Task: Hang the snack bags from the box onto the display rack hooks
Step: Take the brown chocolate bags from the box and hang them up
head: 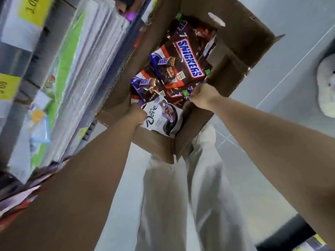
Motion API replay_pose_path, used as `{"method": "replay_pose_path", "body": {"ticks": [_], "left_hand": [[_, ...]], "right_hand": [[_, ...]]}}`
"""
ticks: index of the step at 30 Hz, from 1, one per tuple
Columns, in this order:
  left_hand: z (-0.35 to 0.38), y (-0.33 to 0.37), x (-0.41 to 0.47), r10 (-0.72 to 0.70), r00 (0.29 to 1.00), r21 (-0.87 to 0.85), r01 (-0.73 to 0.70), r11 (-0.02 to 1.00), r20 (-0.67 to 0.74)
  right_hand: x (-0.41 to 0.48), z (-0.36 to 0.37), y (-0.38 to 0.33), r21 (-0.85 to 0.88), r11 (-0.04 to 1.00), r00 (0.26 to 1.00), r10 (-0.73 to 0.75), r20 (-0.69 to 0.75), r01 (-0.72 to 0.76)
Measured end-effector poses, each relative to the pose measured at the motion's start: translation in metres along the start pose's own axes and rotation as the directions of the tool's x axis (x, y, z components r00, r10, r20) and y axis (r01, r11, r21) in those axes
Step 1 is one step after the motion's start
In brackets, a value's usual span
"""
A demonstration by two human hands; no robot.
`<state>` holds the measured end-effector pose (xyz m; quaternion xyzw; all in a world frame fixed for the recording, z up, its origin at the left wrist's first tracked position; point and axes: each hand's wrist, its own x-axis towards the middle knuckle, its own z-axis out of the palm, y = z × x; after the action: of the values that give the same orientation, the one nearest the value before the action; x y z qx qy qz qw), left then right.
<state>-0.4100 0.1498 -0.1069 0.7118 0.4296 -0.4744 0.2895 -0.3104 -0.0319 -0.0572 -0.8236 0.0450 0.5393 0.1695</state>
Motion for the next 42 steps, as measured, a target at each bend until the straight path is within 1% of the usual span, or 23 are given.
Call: {"method": "replay_pose_path", "body": {"ticks": [2, 4, 6, 8, 10, 12, 14, 15, 16, 17, 18, 20, 22, 24, 26, 28, 31, 33, 35, 37, 39, 40, 42], "left_hand": [[0.014, -0.011, 0.017, 0.003, 1.0, 0.015, -0.003, 1.0, 0.03], [0.023, -0.021, 0.031, 0.023, 0.999, -0.007, -0.023, 1.0, 0.024], [0.025, -0.024, 0.035, 0.024, 1.0, -0.035, -0.024, 0.999, -0.018], [0.027, -0.023, 0.035, 0.053, 0.998, 0.009, -0.052, 0.999, -0.045], [0.028, -0.017, 0.028, 0.168, 0.981, 0.051, -0.163, 0.985, -0.101], [0.03, -0.011, 0.016, 0.352, 0.927, 0.134, -0.336, 0.932, -0.126], [0.029, -0.005, 0.006, 0.552, 0.826, 0.2, -0.525, 0.827, -0.115], [0.027, -0.001, 0.002, 0.644, 0.758, 0.205, -0.617, 0.76, -0.105], [0.023, 0.003, -0.002, 0.709, 0.696, 0.195, -0.684, 0.703, -0.111], [0.021, 0.007, -0.004, 0.747, 0.651, 0.171, -0.727, 0.665, -0.134], [0.018, 0.011, -0.004, 0.744, 0.647, 0.133, -0.733, 0.667, -0.169], [0.013, 0.022, -0.002, 0.679, 0.683, 0.016, -0.702, 0.712, -0.27], [0.007, 0.035, 0.002, 0.574, 0.728, -0.078, -0.642, 0.763, -0.375], [-0.001, 0.048, 0.016, 0.462, 0.767, -0.128, -0.565, 0.815, -0.445], [-0.007, 0.066, 0.04, 0.437, 0.81, -0.115, -0.514, 0.85, -0.391], [-0.01, 0.088, 0.063, 0.495, 0.818, -0.034, -0.527, 0.849, -0.293], [-0.015, 0.127, 0.087, 0.556, 0.804, 0.073, -0.555, 0.829, -0.208], [-0.015, 0.151, 0.101, 0.541, 0.827, 0.163, -0.519, 0.839, -0.156], [-0.015, 0.164, 0.116, 0.491, 0.862, 0.286, -0.443, 0.85, -0.124], [-0.012, 0.169, 0.127, 0.462, 0.876, 0.35, -0.393, 0.85, -0.137], [-0.011, 0.169, 0.124, 0.484, 0.852, 0.388, -0.384, 0.838, -0.201], [-0.011, 0.167, 0.117, 0.483, 0.848, 0.388, -0.378, 0.841, -0.219], [-0.014, 0.156, 0.099, 0.453, 0.868, 0.353, -0.366, 0.861, -0.205]], "right_hand": [[0.014, 0.01, 0.004, -0.147, 0.989, 0.998, -0.006, 0.061, 0.015], [0.023, 0.016, 0.002, -0.22, 0.974, 0.993, -0.021, 0.118, 0.047], [0.026, 0.019, -0.002, -0.243, 0.968, 0.984, -0.026, 0.175, 0.069], [0.025, 0.017, -0.006, -0.233, 0.972, 0.985, 0.011, 0.175, 0.031], [0.026, 0.014, -0.008, -0.115, 0.993, 0.982, 0.031, 0.187, -0.009], [0.03, 0.013, -0.011, 0.041, 0.999, 0.977, 0.026, 0.212, -0.036], [0.032, 0.019, -0.013, 0.067, 0.998, 0.975, -0.006, 0.221, -0.009], [0.033, 0.023, -0.012, 0.083, 0.996, 0.979, -0.029, 0.203, 0.012], [0.035, 0.025, -0.009, 0.108, 0.994, 0.983, -0.055, 0.175, 0.037], [0.037, 0.026, -0.007, 0.14, 0.988, 0.986, -0.09, 0.137, 0.071], [0.038, 0.026, -0.006, 0.183, 0.978, 0.989, -0.119, 0.084, 0.102], [0.043, 0.021, -0.004, 0.286, 0.947, 0.989, -0.134, -0.056, 0.144], [0.049, 0.013, -0.004, 0.382, 0.915, 0.982, -0.065, -0.178, 0.13], [0.061, 0.006, -0.002, 0.456, 0.889, 0.956, 0.093, -0.28, 0.047], [0.075, -0.003, 0.004, 0.518, 0.854, 0.903, 0.258, -0.345, -0.047], [0.087, -0.015, 0.007, 0.542, 0.835, 0.866, 0.339, -0.368, -0.097], [0.106, -0.027, 0.014, 0.58, 0.805, 0.841, 0.396, -0.369, -0.125], [0.117, -0.029, 0.021, 0.628, 0.764, 0.827, 0.443, -0.346, -0.146], [0.124, -0.026, 0.027, 0.693, 0.704, 0.822, 0.482, -0.305, -0.156], [0.124, -0.026, 0.034, 0.714, 0.679, 0.817, 0.502, -0.284, -0.169], [0.117, -0.027, 0.038, 0.713, 0.682, 0.841, 0.474, -0.26, -0.164], [0.11, -0.027, 0.039, 0.718, 0.679, 0.852, 0.459, -0.253, -0.153], [0.094, -0.024, 0.037, 0.735, 0.666, 0.848, 0.457, -0.268, -0.127]]}}
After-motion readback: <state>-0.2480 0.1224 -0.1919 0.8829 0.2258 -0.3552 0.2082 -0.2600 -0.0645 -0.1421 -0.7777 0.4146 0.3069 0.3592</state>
